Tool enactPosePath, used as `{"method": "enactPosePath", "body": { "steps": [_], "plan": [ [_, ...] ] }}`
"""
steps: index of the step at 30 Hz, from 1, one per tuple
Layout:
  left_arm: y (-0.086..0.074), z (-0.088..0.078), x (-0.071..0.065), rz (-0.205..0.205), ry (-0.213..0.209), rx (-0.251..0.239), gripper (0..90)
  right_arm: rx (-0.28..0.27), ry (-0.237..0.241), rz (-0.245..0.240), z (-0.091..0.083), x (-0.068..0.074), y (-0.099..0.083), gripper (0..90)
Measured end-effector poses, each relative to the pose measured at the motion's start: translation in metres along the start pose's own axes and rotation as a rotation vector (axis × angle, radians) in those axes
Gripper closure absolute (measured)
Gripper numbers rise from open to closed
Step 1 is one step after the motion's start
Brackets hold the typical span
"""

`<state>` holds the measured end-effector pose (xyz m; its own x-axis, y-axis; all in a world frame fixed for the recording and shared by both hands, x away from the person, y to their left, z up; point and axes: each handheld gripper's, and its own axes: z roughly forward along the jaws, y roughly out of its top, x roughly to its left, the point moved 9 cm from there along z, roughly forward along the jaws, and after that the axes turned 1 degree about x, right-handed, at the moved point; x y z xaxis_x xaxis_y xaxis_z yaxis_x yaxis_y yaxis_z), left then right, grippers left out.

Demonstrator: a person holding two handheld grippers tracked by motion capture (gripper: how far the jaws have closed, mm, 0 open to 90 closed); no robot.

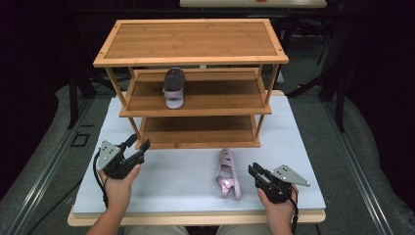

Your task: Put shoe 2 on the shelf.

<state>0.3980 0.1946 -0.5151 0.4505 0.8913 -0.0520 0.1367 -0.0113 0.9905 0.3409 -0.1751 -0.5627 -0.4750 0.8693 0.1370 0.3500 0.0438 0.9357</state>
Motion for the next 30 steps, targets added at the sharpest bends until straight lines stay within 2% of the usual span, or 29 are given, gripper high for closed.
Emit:
{"method": "enactPosePath", "body": {
  "steps": [2, 3, 4, 6, 8, 9, 12, 14, 17, 21, 23, 24, 25, 27, 29, 30],
  "plan": [
    [-0.010, -0.001, 0.001, -0.003, -0.005, 0.008, 45.6, -0.013, 0.031, -0.024, 0.000, 0.007, 0.003, 88.4],
    [-0.016, -0.001, 0.002, -0.011, -0.006, 0.027, 45.7, -0.013, 0.044, -0.028, -0.001, 0.012, 0.003, 90.0],
    [-0.019, -0.001, 0.003, -0.019, -0.009, 0.035, 45.7, -0.026, 0.058, -0.041, 0.001, 0.016, 0.004, 90.0],
    [-0.024, 0.000, 0.005, -0.030, -0.008, 0.044, 45.7, -0.007, 0.089, -0.064, 0.004, 0.024, 0.003, 90.0],
    [-0.028, 0.001, 0.007, -0.060, -0.004, 0.054, 45.7, 0.009, 0.120, -0.072, 0.008, 0.031, -0.001, 90.0],
    [-0.029, 0.001, 0.007, -0.063, -0.003, 0.059, 45.7, 0.017, 0.132, -0.074, 0.010, 0.035, -0.003, 90.0],
    [-0.031, 0.002, 0.007, -0.064, -0.002, 0.065, 45.7, 0.038, 0.147, -0.084, 0.016, 0.039, -0.007, 90.0],
    [-0.032, 0.002, 0.007, -0.059, 0.003, 0.068, 45.6, 0.071, 0.157, -0.087, 0.020, 0.040, -0.013, 90.0],
    [-0.032, 0.001, 0.008, -0.063, 0.006, 0.070, 45.5, 0.076, 0.163, -0.077, 0.020, 0.038, -0.013, 90.0],
    [-0.033, 0.001, 0.009, -0.067, 0.003, 0.073, 45.4, 0.072, 0.126, -0.066, 0.016, 0.028, -0.014, 90.0],
    [-0.032, 0.000, 0.008, -0.069, -0.002, 0.072, 45.3, 0.081, 0.086, -0.045, 0.014, 0.017, -0.015, 90.0],
    [-0.032, 0.000, 0.008, -0.069, -0.004, 0.072, 45.2, 0.088, 0.057, -0.026, 0.014, 0.010, -0.017, 90.0],
    [-0.032, 0.000, 0.008, -0.070, -0.007, 0.074, 45.2, 0.106, 0.056, 0.005, 0.013, 0.004, -0.020, 90.0],
    [-0.033, 0.001, 0.008, -0.075, -0.012, 0.075, 45.2, 0.128, 0.010, 0.071, 0.013, -0.012, -0.027, 89.5],
    [-0.033, 0.001, 0.008, -0.074, -0.015, 0.074, 45.2, 0.128, -0.012, 0.140, 0.010, -0.026, -0.029, 87.9],
    [-0.033, 0.001, 0.008, -0.072, -0.017, 0.075, 45.2, 0.116, -0.023, 0.157, 0.009, -0.031, -0.028, 85.8]
  ]
}}
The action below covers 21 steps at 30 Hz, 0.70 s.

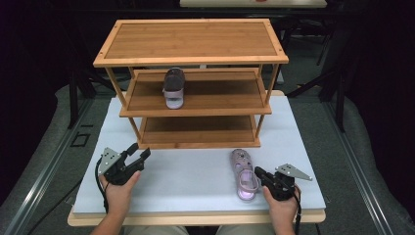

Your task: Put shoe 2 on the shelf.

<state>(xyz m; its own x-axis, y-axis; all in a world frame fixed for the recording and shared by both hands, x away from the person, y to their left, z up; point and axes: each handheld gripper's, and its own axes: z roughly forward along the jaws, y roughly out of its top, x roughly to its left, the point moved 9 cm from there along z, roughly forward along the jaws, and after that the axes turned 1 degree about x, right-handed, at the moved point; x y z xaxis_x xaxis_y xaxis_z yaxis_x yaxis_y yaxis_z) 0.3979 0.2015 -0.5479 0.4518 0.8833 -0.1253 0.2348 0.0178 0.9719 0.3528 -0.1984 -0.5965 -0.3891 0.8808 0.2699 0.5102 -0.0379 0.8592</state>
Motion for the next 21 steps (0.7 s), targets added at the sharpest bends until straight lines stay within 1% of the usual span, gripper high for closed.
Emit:
{"method": "enactPosePath", "body": {
  "steps": [2, 3, 4, 5, 6, 8, 9, 11, 12, 13, 14, 15, 16, 17, 18, 19, 20, 21],
  "plan": [
    [0.000, 0.000, 0.000, -0.001, 0.000, 0.002, 45.2, -0.001, -0.018, -0.001, -0.004, -0.005, 0.003, 82.0],
    [0.000, 0.000, 0.000, -0.001, -0.003, 0.004, 45.2, 0.008, -0.024, -0.013, -0.008, -0.006, 0.004, 79.0],
    [0.000, 0.000, 0.000, 0.000, 0.001, 0.005, 45.2, 0.009, -0.022, -0.009, -0.010, -0.004, 0.007, 75.0],
    [0.000, -0.001, 0.000, 0.002, 0.000, 0.002, 45.2, 0.004, -0.007, -0.014, -0.013, 0.001, 0.012, 72.6],
    [0.001, -0.001, 0.000, 0.001, -0.001, 0.002, 45.2, 0.017, 0.006, -0.038, -0.016, 0.006, 0.016, 69.8],
    [0.001, -0.001, 0.000, 0.001, -0.003, 0.005, 45.1, 0.064, 0.014, -0.095, -0.020, 0.016, 0.022, 66.0],
    [0.000, -0.001, 0.000, 0.001, -0.002, 0.010, 45.1, 0.091, 0.025, -0.111, -0.021, 0.021, 0.023, 64.2],
    [-0.001, -0.001, -0.001, 0.002, -0.009, 0.013, 45.2, 0.180, 0.043, -0.146, -0.021, 0.027, 0.019, 62.2],
    [-0.001, 0.000, -0.001, 0.003, -0.012, 0.016, 45.1, 0.218, 0.015, -0.166, -0.020, 0.027, 0.017, 60.6],
    [-0.001, 0.000, -0.001, 0.003, -0.012, 0.016, 45.1, 0.258, 0.051, -0.187, -0.018, 0.028, 0.013, 58.7],
    [0.000, 0.000, -0.002, 0.005, -0.015, 0.016, 45.0, 0.307, -0.027, -0.223, -0.017, 0.022, 0.010, 57.2],
    [0.000, 0.000, -0.002, 0.009, -0.015, 0.018, 45.0, 0.338, -0.003, -0.234, -0.014, 0.022, 0.006, 57.0],
    [0.000, 0.000, -0.003, 0.009, -0.021, 0.017, 44.9, 0.365, -0.011, -0.246, -0.013, 0.020, 0.004, 57.9],
    [0.000, 0.000, -0.003, 0.011, -0.019, 0.020, 44.8, 0.389, -0.009, -0.258, -0.012, 0.018, 0.002, 64.4],
    [0.000, 0.000, -0.002, 0.011, -0.020, 0.022, 44.8, 0.419, 0.019, -0.266, -0.011, 0.019, 0.000, 72.8],
    [-0.001, 0.000, -0.002, 0.008, -0.020, 0.025, 44.8, 0.435, 0.036, -0.282, -0.011, 0.019, 0.001, 76.0],
    [-0.002, 0.000, -0.001, 0.004, -0.022, 0.025, 44.8, 0.447, 0.030, -0.309, -0.010, 0.018, 0.002, 79.9],
    [-0.002, 0.000, 0.000, 0.001, -0.020, 0.031, 44.9, 0.468, -0.008, -0.345, -0.010, 0.014, 0.004, 81.7]
  ]
}}
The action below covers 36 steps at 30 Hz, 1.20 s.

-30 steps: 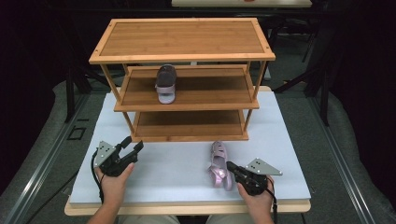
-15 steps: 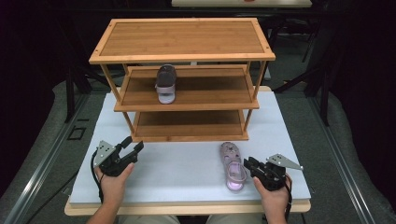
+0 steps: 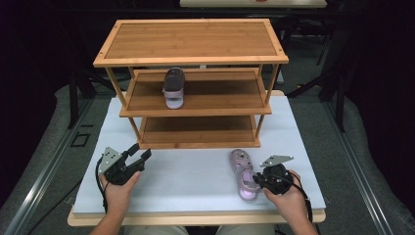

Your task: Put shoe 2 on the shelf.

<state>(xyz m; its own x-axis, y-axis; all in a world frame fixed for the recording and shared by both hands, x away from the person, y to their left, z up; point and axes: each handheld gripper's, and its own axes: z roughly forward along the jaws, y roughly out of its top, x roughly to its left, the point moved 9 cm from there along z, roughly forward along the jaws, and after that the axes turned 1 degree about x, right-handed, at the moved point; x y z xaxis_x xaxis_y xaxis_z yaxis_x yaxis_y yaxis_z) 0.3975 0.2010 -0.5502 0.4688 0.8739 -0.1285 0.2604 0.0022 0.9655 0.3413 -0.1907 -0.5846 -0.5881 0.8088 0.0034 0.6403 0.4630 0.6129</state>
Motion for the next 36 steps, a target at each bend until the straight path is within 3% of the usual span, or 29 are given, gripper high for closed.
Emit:
{"method": "enactPosePath", "body": {
  "steps": [3, 6, 10, 14, 20, 25, 32, 34, 36],
  "plan": [
    [-0.001, 0.000, 0.001, -0.007, 0.003, 0.002, 44.8, 0.051, -0.035, -0.056, -0.001, -0.011, 0.003, 82.8],
    [-0.002, 0.000, 0.003, -0.007, 0.007, 0.009, 44.8, 0.096, -0.001, -0.075, 0.000, -0.018, 0.005, 82.5],
    [-0.004, 0.002, 0.003, -0.015, 0.004, 0.017, 44.8, 0.225, 0.090, -0.107, 0.000, -0.018, 0.007, 76.8],
    [-0.007, 0.004, 0.002, -0.006, 0.004, 0.029, 44.9, 0.320, 0.097, -0.147, 0.001, -0.014, 0.017, 68.5],
    [-0.009, 0.006, 0.000, -0.002, -0.003, 0.043, 44.9, 0.485, 0.082, -0.116, 0.007, -0.013, 0.022, 75.5],
    [-0.008, 0.004, 0.003, -0.008, 0.003, 0.038, 44.8, 0.572, 0.081, -0.081, 0.014, -0.015, 0.024, 77.0],
    [-0.010, 0.004, 0.002, -0.009, -0.002, 0.049, 44.9, 0.636, 0.090, -0.033, 0.015, -0.017, 0.019, 74.6],
    [-0.009, 0.005, 0.001, -0.007, -0.003, 0.046, 44.8, 0.654, 0.111, -0.030, 0.014, -0.018, 0.018, 75.5],
    [-0.010, 0.005, 0.000, -0.006, -0.005, 0.049, 44.9, 0.631, 0.110, -0.029, 0.016, -0.018, 0.018, 75.9]
  ]
}}
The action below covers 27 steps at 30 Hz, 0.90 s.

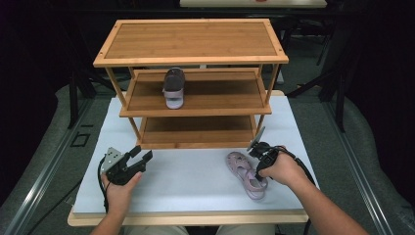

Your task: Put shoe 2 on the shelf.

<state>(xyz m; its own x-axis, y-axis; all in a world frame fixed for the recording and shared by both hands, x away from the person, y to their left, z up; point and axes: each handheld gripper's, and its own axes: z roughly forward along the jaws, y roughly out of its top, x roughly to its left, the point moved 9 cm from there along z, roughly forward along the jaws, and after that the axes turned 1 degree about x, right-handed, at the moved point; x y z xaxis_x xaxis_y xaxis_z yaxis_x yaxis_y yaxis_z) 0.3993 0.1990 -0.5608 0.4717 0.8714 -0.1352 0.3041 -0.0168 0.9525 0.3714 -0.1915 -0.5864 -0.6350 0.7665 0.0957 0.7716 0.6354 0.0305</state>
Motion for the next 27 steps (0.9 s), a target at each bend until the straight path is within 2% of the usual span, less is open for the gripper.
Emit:
{"method": "enactPosePath", "body": {
  "steps": [2, 6, 8, 11, 13, 19, 22, 23, 26, 27],
  "plan": [
    [0.0000, 0.0001, 0.0003, -0.001, 0.001, 0.000, 44.9, 0.000, 0.005, -0.003, 0.0002, 0.0010, 0.0000, 77.5],
    [0.0001, -0.0003, 0.0015, -0.007, 0.002, -0.001, 44.8, 0.007, -0.021, -0.010, 0.0014, -0.0004, 0.0003, 79.7],
    [0.0004, -0.0004, 0.0019, -0.006, 0.002, -0.003, 44.9, 0.008, -0.006, -0.009, 0.0022, -0.0005, 0.0003, 80.7],
    [0.0006, -0.0008, 0.0022, -0.006, 0.002, -0.004, 44.9, 0.012, -0.026, -0.001, 0.0025, -0.0024, 0.0000, 81.4],
    [0.0005, -0.0010, 0.0026, -0.009, 0.005, -0.003, 44.8, 0.014, -0.016, 0.001, 0.0027, -0.0011, -0.0001, 82.1],
    [0.0010, -0.0017, 0.0040, -0.010, 0.008, -0.006, 44.9, 0.006, -0.035, -0.024, 0.0018, 0.0006, -0.0001, 82.9],
    [0.0010, -0.0017, 0.0041, -0.011, 0.006, -0.008, 44.9, -0.026, -0.034, -0.032, 0.0016, 0.0014, 0.0000, 83.1],
    [0.0011, -0.0017, 0.0041, -0.011, 0.006, -0.008, 44.9, -0.037, -0.034, -0.020, 0.0011, 0.0028, -0.0010, 83.2],
    [0.0013, -0.0020, 0.0051, -0.012, 0.011, -0.008, 44.9, -0.099, -0.038, -0.037, 0.0007, 0.0012, -0.0032, 83.4],
    [0.0013, -0.0022, 0.0057, -0.010, 0.013, -0.009, 44.9, -0.125, -0.038, -0.028, 0.0006, 0.0010, -0.0045, 83.4]
  ]
}}
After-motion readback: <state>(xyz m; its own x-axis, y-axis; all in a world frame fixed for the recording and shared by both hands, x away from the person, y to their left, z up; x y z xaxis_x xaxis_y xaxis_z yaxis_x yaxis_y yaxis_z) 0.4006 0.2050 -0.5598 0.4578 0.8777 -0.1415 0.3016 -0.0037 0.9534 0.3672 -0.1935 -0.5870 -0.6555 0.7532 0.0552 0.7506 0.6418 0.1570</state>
